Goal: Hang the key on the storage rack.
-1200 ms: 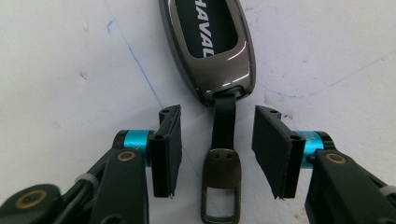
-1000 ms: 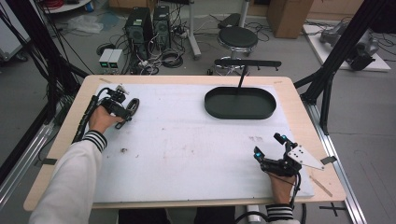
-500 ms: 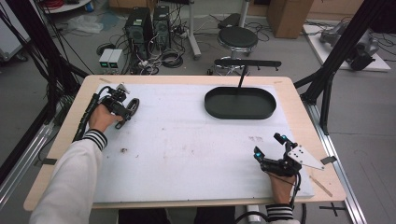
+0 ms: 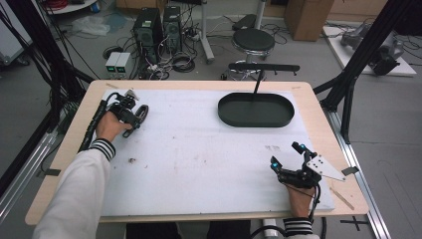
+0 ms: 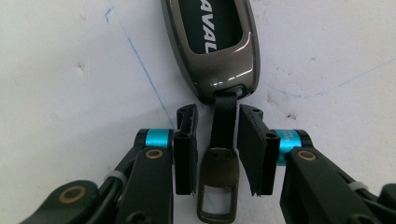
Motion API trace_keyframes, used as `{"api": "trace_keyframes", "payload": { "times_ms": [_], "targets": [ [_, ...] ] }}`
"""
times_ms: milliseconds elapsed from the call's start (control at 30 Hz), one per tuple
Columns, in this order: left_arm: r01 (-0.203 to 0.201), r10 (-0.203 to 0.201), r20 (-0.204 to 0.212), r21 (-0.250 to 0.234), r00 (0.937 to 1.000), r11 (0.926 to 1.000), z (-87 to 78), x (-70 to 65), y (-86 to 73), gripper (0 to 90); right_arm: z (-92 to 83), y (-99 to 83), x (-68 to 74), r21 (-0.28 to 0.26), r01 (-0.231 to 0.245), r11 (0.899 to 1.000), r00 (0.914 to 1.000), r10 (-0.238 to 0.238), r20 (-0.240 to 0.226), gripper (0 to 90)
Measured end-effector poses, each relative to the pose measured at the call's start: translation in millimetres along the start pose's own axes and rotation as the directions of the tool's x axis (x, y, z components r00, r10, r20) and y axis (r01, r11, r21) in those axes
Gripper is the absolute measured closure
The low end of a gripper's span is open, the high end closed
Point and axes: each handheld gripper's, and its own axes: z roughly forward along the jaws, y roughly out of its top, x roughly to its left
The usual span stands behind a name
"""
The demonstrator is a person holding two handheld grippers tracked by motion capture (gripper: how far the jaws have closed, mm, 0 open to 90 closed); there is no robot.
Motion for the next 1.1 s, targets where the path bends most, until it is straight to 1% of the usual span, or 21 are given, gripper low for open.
{"api": "trace_keyframes", "payload": {
  "times_ms": [33,67,133,233,300,500,600,700,733,800,833,967,1033,1100],
  "targets": [
    [0.005,-0.005,0.002,-0.002,1.0,1.0,0.2,-0.2,0.1,68.9,0.1,0.0,0.0,0.0,0.0,1.0,1.0,0.0,0.0,2.8],
    [0.001,-0.001,0.002,-0.001,1.0,1.0,0.2,0.0,0.3,71.5,0.2,0.0,0.1,0.0,0.001,1.0,1.0,-0.001,0.001,2.7],
    [0.005,-0.005,-0.001,0.003,1.0,1.0,1.0,-0.3,0.4,72.0,0.1,0.1,0.2,0.0,0.001,1.0,1.0,-0.001,0.001,2.8],
    [0.022,-0.022,0.01,0.0,0.9997,0.9998,1.5,0.1,0.4,74.3,0.2,0.0,0.1,0.0,0.002,1.0,1.0,-0.002,0.002,2.8],
    [0.026,-0.026,0.003,-0.005,0.9997,0.9996,1.4,-1.1,0.4,79.1,0.2,0.0,0.1,0.0,0.002,1.0,1.0,-0.002,0.002,2.8],
    [0.022,-0.022,-0.011,-0.007,0.9997,0.9997,0.6,-0.8,0.3,82.0,0.1,0.0,0.1,0.0,0.001,1.0,1.0,-0.001,0.001,2.8],
    [-0.002,0.002,-0.025,-0.021,0.9997,0.9998,-1.0,-1.9,-0.3,83.5,0.1,0.0,0.1,0.0,0.001,1.0,1.0,-0.001,0.0,2.8],
    [-0.025,0.024,-0.022,-0.029,0.9995,0.9993,-3.2,-2.5,-1.0,83.8,0.2,0.0,0.1,-0.001,0.002,1.0,1.0,-0.002,0.001,2.8],
    [-0.033,0.032,-0.024,-0.036,0.9992,0.9988,-3.7,-2.9,-1.4,84.0,0.1,0.0,0.2,0.0,0.002,1.0,1.0,-0.002,0.001,2.8],
    [-0.064,0.062,-0.039,-0.051,0.9973,0.9966,-5.3,-4.1,-2.6,84.1,0.3,0.1,0.0,-0.003,0.005,1.0,1.0,-0.005,-0.001,2.8],
    [-0.068,0.066,-0.044,-0.06,0.9969,0.9959,-5.9,-4.6,-3.4,84.2,0.2,0.0,0.2,-0.001,0.002,1.0,1.0,-0.002,0.001,2.8],
    [-0.091,0.09,-0.025,-0.09,0.9957,0.9917,-9.9,-4.7,-6.8,84.3,0.1,0.0,0.1,0.0,0.001,1.0,1.0,-0.001,0.002,2.7],
    [-0.098,0.098,-0.012,-0.114,0.9951,0.9886,-13.3,-5.2,-8.5,84.3,0.1,0.0,0.1,-0.001,0.001,1.0,1.0,-0.001,0.002,2.8],
    [-0.115,0.117,0.006,-0.138,0.9931,0.9837,-18.0,-6.1,-9.9,84.3,0.1,0.1,0.2,-0.001,0.0,1.0,1.0,0.0,0.002,2.8]
  ]
}}
